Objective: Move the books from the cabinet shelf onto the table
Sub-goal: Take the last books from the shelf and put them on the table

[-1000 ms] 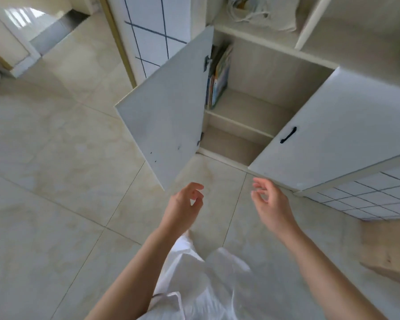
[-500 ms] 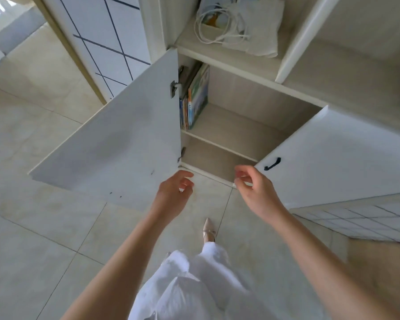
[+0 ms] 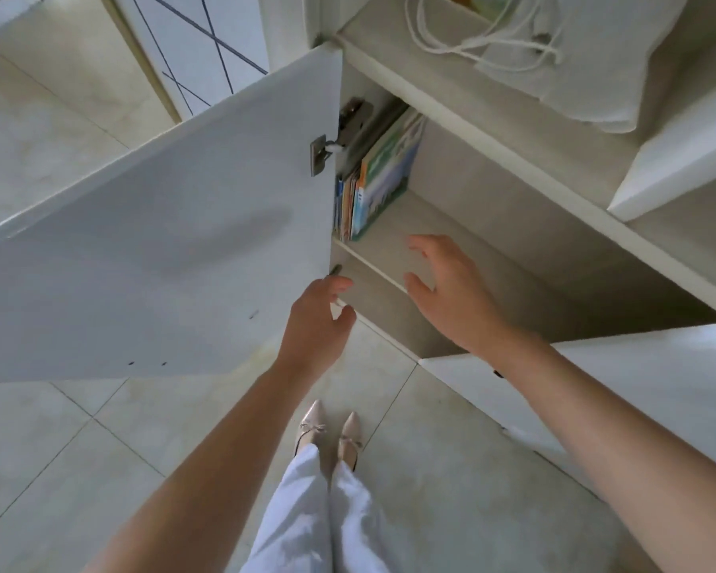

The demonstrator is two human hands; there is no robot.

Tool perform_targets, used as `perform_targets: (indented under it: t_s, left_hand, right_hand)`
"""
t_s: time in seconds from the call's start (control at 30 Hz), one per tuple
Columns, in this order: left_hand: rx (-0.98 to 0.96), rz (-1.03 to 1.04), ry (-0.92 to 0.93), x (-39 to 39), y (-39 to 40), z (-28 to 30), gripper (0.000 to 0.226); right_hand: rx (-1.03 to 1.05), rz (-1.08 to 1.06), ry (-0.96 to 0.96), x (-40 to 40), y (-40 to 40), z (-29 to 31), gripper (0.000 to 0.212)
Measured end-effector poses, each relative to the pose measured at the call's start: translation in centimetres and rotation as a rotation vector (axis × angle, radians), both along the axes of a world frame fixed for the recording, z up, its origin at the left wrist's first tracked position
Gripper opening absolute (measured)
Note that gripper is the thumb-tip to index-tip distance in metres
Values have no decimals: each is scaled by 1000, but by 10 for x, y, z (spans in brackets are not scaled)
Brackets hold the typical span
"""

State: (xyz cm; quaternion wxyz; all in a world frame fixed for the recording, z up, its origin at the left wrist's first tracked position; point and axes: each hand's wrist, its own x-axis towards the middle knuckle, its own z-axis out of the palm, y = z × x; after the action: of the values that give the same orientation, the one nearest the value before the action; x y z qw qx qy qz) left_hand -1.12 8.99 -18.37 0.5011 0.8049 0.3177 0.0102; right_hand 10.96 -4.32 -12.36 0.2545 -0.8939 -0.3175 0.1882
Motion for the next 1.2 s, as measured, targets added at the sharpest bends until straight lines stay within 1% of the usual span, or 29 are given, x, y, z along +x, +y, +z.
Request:
perform_targets:
  t_s: [0.1,0.27,0.33,0.47,0.57,0.67,0.73,0.83,0.9,0.97,1.07,1.13,1.2]
  left_hand:
    - [-15,56,-18,25,9,-23,35]
    - [11,88,-12,63,21,-73,46]
    - [17,107,-20,79,26,-90,50]
    - [18,120,-39,101,36,-105,55]
    - [12,100,-56,114,39,-111,62]
    - [-37,115,-68,126,36,-116,72]
    - [-79,143,-79,134,34,-121,79]
    - [-154,217,-93,146,31,-120,84]
    - [-192,280,-108,151,29,-115,80]
    - [-186,310,-130,153,28,-115,81]
    - [-105,197,-99,152,27,-123,90]
    - [-65,126,-79,152,25,-128,88]
    - [-64,122,-95,153,26,-133,85]
  right_hand:
    - [-18,77,-122,21,19,-22,47]
    - [33,205,-345,53,49,-63,65]
    - [17,236,-422,70,60,-79,71]
    - [-19,261,-519,104,81,-95,77]
    - [-118,307,-586,132,99,-101,83]
    - [-154,326,-675,148,112,-100,82]
    - [-180,367,-729,154,118,-98,74]
    - [-201,457,-740,164,120,-95,62]
    - [-168,473,-729,171,119,-94,62]
    - [-162,487,-683,176,116,-94,67]
    - [-203,517,-657,181,112,-98,72]
    - [-194,534,-659,183,108,-103,64]
    - [-168,540,-669,187,103,-108,57]
